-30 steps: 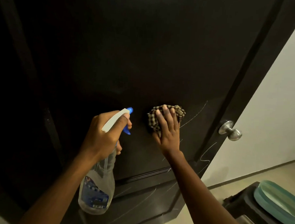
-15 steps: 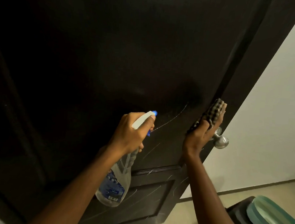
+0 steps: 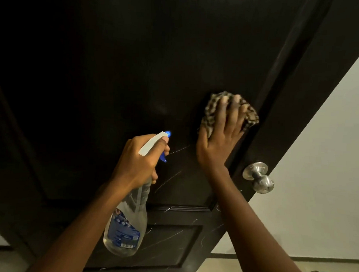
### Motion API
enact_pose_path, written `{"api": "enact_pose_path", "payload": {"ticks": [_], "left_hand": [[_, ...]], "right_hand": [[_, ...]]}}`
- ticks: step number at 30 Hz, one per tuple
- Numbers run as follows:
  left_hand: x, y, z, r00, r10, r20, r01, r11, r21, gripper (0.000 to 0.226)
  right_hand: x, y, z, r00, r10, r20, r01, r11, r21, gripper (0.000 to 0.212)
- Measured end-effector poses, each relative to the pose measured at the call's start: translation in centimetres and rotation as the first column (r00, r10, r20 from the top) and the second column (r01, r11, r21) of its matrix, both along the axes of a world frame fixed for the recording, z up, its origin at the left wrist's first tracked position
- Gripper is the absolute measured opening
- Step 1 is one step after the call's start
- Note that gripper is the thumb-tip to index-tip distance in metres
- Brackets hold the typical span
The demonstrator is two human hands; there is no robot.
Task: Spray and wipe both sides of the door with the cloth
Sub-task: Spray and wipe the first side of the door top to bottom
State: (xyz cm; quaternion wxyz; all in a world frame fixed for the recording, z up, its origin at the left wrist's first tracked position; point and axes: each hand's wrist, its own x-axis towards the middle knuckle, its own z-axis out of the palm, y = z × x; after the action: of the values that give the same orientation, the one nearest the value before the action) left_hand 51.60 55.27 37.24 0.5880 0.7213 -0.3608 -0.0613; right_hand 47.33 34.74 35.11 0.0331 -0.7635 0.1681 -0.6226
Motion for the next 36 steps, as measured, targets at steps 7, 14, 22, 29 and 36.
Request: {"api": "enact_pose_path", "payload": {"ticks": [7, 14, 22, 29, 36], "left_hand": [[1.9, 0.1, -0.4, 1.0, 0.009, -0.008, -0.01, 0.998, -0.065, 0.035], [3.3, 0.5, -3.3, 0.996, -0.09, -0.01, 0.088, 0.987, -0.135, 0.042], [3.1, -0.6, -8.8, 0.975, -0.222, 0.029, 0.223, 0.953, -0.206, 0.047], [2.9, -0.6, -12.3, 0.965, -0.249, 0.086, 0.262, 0.94, -0.218, 0.053], [4.4, 1.2, -12.9, 0.962, -0.26, 0.089, 0.274, 0.925, -0.262, 0.053]], "right_hand": [[-5.0, -4.3, -14.0, 0.917, -0.163, -0.363, -0.006, 0.907, -0.422, 0.071], [-0.6, -2.2, -5.1, 0.997, -0.07, 0.042, 0.074, 0.989, -0.125, 0.066], [0.4, -1.8, -10.8, 0.993, -0.111, -0.041, 0.091, 0.935, -0.343, 0.069], [0.6, -1.9, -12.3, 0.996, -0.08, 0.035, 0.087, 0.937, -0.338, 0.067], [1.4, -0.6, -14.0, 0.985, -0.033, 0.171, 0.059, 0.986, -0.153, 0.07]]}}
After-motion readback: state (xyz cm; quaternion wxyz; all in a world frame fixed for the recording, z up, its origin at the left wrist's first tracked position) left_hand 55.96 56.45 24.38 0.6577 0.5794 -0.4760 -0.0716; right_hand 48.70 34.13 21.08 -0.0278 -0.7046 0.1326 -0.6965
